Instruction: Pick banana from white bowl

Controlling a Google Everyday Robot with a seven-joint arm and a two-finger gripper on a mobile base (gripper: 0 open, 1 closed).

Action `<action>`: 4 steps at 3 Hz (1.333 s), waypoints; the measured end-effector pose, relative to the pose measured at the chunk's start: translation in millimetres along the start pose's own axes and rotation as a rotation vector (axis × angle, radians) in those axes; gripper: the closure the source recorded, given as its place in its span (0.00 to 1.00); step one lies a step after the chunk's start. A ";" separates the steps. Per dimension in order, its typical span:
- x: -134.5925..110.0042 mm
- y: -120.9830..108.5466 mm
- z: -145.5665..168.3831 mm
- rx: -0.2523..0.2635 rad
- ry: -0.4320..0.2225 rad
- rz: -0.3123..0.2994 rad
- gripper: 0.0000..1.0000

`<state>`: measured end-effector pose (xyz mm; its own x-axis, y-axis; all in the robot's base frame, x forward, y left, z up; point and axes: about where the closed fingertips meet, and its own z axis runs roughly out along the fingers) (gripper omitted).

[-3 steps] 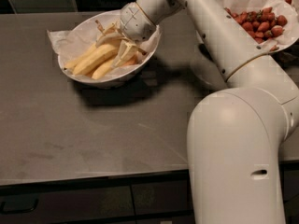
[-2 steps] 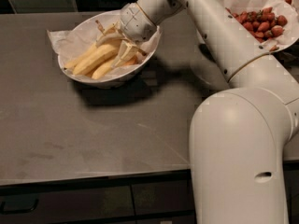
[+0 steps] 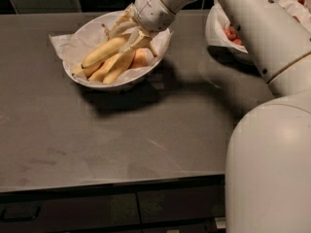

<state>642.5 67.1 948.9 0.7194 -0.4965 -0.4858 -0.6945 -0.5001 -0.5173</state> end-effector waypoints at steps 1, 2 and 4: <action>-4.2 -1.0 -18.0 0.046 0.048 -0.003 1.00; -29.8 1.9 -48.0 0.150 0.049 -0.030 1.00; -120.6 37.2 -105.0 0.400 0.079 0.102 1.00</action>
Offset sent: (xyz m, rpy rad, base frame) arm -0.0561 -0.0449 0.0939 0.1913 -0.2260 -0.1443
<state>528.4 33.9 1062.2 0.6334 -0.5897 -0.5012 -0.6906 -0.1385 -0.7098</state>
